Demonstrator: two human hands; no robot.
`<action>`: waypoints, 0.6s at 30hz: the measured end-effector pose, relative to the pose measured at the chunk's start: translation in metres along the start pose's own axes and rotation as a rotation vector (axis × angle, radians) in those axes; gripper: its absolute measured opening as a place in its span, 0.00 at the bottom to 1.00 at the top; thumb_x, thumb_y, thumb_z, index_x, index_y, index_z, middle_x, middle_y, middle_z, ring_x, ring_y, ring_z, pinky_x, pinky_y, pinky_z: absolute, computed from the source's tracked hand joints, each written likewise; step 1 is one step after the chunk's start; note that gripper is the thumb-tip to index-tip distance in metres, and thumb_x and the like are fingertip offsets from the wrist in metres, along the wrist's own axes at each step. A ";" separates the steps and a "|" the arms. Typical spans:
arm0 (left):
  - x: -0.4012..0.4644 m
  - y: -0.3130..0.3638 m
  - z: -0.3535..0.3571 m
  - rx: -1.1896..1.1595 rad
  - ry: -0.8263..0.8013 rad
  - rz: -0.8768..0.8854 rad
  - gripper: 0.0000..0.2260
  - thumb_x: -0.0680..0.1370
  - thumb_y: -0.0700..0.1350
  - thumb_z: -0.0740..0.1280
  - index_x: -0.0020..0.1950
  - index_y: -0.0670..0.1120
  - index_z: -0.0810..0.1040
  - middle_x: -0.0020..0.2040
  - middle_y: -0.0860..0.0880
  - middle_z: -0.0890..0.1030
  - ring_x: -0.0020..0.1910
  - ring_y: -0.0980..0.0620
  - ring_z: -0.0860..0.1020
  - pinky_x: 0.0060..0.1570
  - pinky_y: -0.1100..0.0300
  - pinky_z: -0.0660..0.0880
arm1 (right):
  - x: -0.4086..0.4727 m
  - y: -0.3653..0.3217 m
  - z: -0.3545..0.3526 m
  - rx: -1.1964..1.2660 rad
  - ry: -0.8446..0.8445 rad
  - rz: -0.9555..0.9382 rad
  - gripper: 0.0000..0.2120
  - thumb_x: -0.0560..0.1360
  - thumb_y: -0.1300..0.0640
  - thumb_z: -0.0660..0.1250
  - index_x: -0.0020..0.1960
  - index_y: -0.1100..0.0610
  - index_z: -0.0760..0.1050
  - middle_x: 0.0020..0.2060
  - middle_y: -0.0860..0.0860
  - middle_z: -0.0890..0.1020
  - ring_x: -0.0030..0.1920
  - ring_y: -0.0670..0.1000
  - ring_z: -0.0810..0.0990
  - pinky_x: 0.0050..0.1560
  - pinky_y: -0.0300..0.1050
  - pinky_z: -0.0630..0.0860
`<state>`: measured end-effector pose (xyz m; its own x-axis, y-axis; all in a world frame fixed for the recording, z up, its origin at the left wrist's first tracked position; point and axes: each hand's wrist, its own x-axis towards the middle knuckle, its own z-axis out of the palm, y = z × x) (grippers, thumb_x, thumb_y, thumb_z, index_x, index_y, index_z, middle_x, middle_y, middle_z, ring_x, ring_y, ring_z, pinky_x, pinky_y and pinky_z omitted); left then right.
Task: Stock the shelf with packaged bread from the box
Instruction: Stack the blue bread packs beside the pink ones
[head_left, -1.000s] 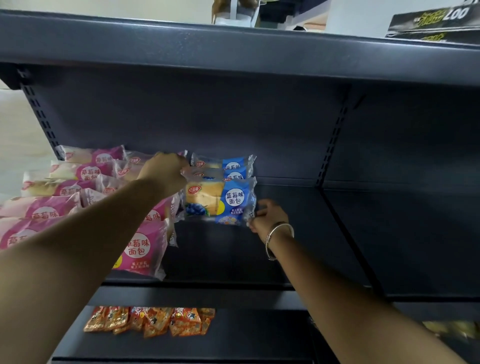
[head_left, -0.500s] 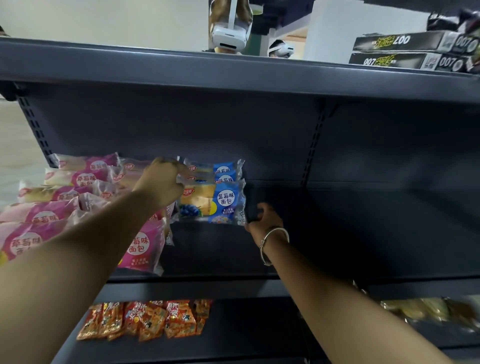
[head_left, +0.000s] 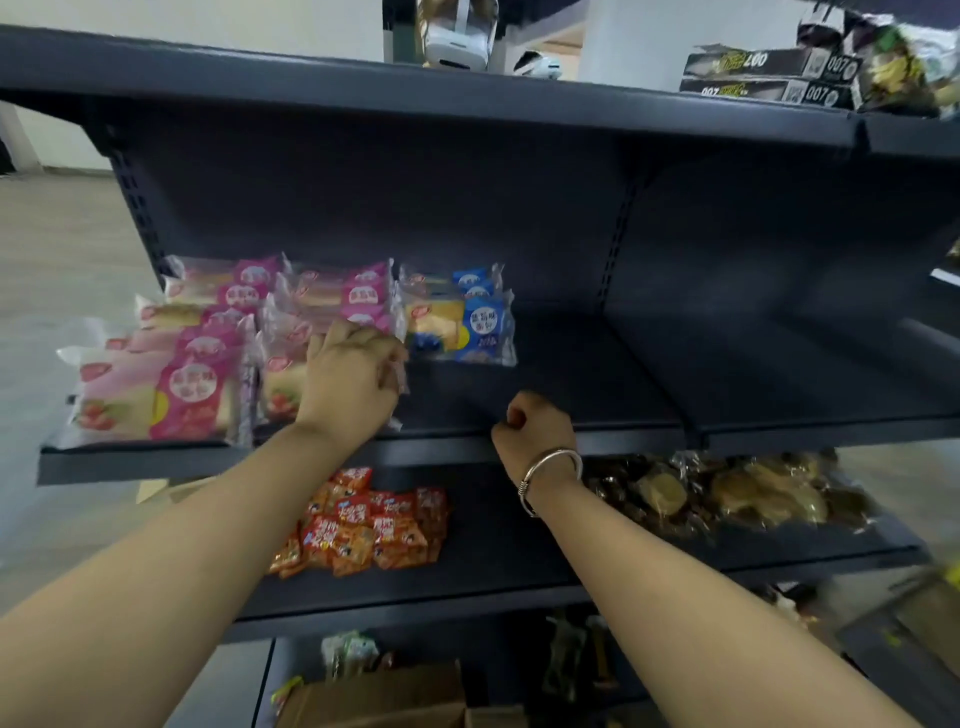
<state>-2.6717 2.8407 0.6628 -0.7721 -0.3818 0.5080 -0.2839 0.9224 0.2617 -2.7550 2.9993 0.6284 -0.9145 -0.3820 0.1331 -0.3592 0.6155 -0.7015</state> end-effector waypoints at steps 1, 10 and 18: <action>-0.012 -0.003 0.001 -0.011 0.019 0.012 0.12 0.71 0.36 0.63 0.51 0.42 0.81 0.53 0.44 0.80 0.60 0.41 0.69 0.56 0.52 0.62 | -0.012 0.001 0.004 -0.017 -0.029 -0.006 0.16 0.71 0.63 0.62 0.30 0.52 0.59 0.29 0.47 0.67 0.37 0.52 0.70 0.38 0.41 0.66; -0.124 -0.046 0.047 -0.053 -0.106 -0.023 0.11 0.62 0.39 0.61 0.38 0.43 0.81 0.40 0.43 0.83 0.46 0.39 0.77 0.46 0.50 0.70 | -0.085 0.039 0.070 -0.158 -0.300 -0.058 0.19 0.72 0.62 0.62 0.26 0.53 0.58 0.26 0.47 0.64 0.29 0.46 0.64 0.28 0.39 0.58; -0.270 -0.081 0.167 -0.142 -0.513 -0.228 0.18 0.66 0.41 0.56 0.47 0.41 0.83 0.47 0.40 0.83 0.51 0.37 0.77 0.51 0.51 0.72 | -0.140 0.139 0.182 -0.177 -0.593 -0.013 0.18 0.67 0.63 0.65 0.26 0.55 0.57 0.24 0.50 0.62 0.32 0.52 0.65 0.32 0.43 0.59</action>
<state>-2.5354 2.8784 0.3669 -0.8872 -0.4605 -0.0275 -0.4237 0.7899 0.4432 -2.6425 3.0125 0.3850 -0.6687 -0.6773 -0.3067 -0.4420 0.6938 -0.5685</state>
